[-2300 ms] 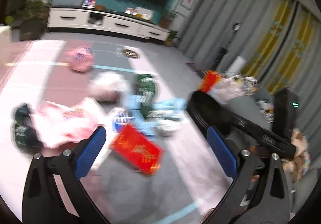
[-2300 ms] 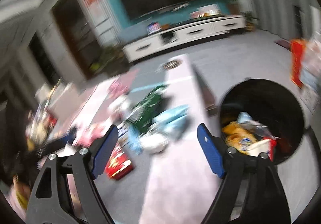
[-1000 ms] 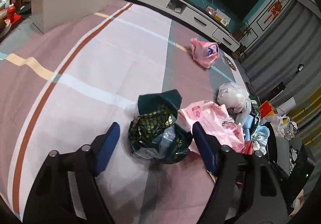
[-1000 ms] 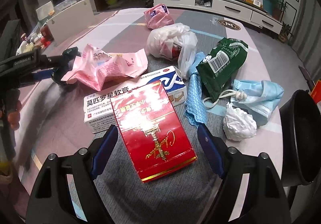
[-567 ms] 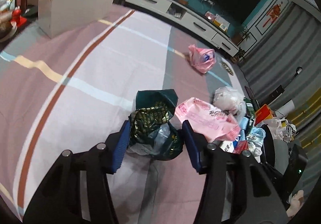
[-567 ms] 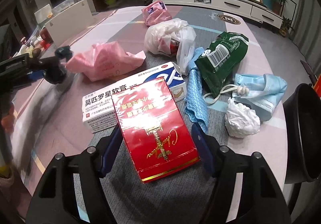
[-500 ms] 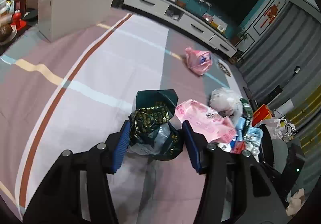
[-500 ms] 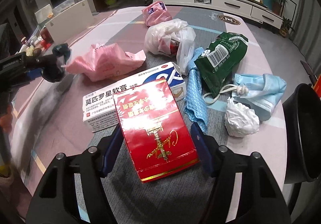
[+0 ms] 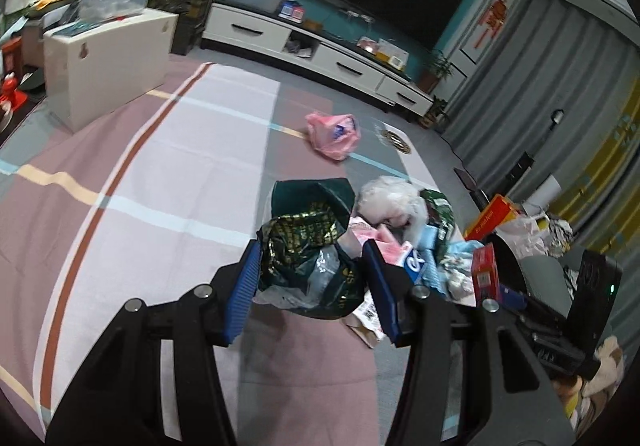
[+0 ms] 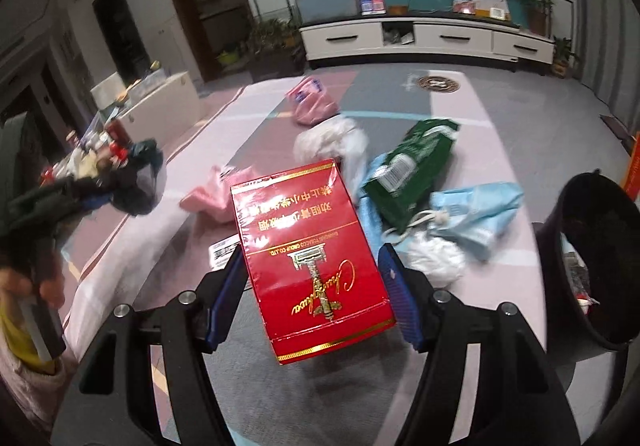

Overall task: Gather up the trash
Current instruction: 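Carry the green bag and red box over the bin and release both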

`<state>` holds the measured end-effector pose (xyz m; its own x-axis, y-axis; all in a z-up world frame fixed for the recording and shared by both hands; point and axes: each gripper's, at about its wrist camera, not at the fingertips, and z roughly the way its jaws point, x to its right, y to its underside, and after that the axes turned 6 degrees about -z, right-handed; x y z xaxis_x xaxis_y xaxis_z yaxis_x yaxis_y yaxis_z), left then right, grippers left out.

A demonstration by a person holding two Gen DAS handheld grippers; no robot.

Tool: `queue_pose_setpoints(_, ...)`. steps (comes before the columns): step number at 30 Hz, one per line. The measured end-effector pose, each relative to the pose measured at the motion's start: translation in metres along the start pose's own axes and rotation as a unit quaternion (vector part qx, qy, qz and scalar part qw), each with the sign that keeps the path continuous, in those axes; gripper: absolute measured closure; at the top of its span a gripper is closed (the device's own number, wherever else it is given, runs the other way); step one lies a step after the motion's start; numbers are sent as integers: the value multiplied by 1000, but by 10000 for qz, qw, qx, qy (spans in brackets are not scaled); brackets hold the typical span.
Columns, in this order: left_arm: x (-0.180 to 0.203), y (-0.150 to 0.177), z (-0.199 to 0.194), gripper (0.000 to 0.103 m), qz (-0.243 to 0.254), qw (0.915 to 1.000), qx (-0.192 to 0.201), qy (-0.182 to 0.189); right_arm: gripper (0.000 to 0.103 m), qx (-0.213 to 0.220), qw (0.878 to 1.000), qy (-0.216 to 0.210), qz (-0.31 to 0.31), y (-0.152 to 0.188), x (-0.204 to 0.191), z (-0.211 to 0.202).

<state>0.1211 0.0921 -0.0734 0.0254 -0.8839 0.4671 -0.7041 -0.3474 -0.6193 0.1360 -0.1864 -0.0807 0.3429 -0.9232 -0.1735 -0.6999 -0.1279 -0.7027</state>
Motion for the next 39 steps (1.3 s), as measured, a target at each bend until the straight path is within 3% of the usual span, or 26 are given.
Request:
queue_pose_setpoints(9,60,22,15,50,744,9970,-164,167,37,265,9984,443,224,3,30,-26)
queue_pose_setpoints(18,152,37,32,50,1464,9860,-354,719,37,600,9906,874,867,15,88,-62)
queue_pose_setpoints(30,268,68,82,49,2200,9654,-690,1217,37,885,9644,1686,1835,43,166,-102)
queue_pose_setpoints(35,312,86,106,49,2512,9530,-875,1451,37,957,9521,1729,2333,55,192,-108)
queue_pose_setpoints(39,336,100,126,49,2734,9466,-930,1434,37,964,9404,1856,2683,67,210,-112)
